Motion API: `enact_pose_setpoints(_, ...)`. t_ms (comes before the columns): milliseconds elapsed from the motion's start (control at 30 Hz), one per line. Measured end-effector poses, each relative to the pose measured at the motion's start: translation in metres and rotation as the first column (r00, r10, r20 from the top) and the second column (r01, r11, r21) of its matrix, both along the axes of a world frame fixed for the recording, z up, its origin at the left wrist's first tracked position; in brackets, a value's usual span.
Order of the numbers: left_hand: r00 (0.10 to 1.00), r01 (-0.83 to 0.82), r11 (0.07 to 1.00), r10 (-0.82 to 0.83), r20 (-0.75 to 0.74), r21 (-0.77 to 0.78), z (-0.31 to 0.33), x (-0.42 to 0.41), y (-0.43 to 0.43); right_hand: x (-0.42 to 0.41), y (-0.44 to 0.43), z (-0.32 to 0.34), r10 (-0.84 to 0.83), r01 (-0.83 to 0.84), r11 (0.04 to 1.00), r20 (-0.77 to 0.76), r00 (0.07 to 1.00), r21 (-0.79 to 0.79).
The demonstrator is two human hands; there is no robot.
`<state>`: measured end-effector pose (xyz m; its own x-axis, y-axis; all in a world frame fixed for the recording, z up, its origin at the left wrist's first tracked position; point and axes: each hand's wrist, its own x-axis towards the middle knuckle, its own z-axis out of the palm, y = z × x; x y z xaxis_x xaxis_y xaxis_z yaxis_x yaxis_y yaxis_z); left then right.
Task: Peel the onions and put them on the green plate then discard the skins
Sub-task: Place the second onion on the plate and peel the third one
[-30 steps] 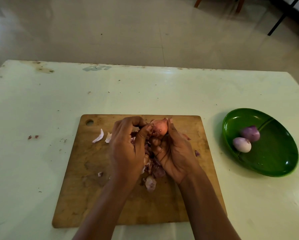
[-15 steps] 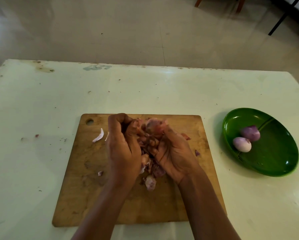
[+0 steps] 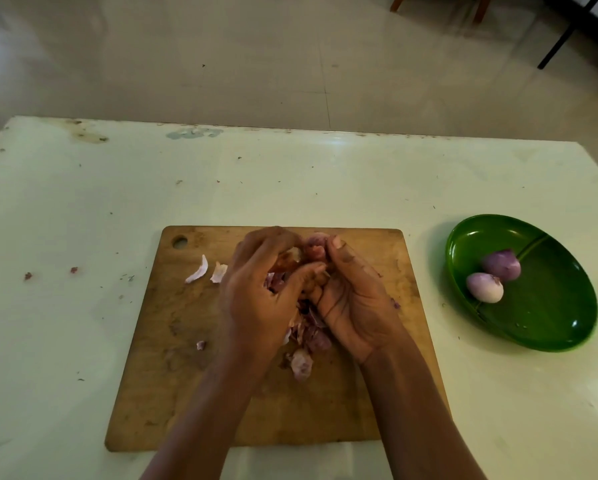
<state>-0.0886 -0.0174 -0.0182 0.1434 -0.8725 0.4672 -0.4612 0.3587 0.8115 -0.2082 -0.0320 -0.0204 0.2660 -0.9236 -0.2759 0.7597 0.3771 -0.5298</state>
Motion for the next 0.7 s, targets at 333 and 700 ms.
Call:
enact_pose_setpoints(333,0.981,-0.11,0.993,0.115,-0.157,0.043,0.002,-0.001,0.001,-0.001,0.0,0.003,-0.019,0.019,1.0,-0.067,0.998,0.007)
enact_pose_setpoints(700,0.991,-0.026,0.999,0.031,-0.133,0.04,0.01,-0.001,0.001,-0.001,0.001,0.005,0.035,-0.046,0.99,-0.08,0.996,-0.133)
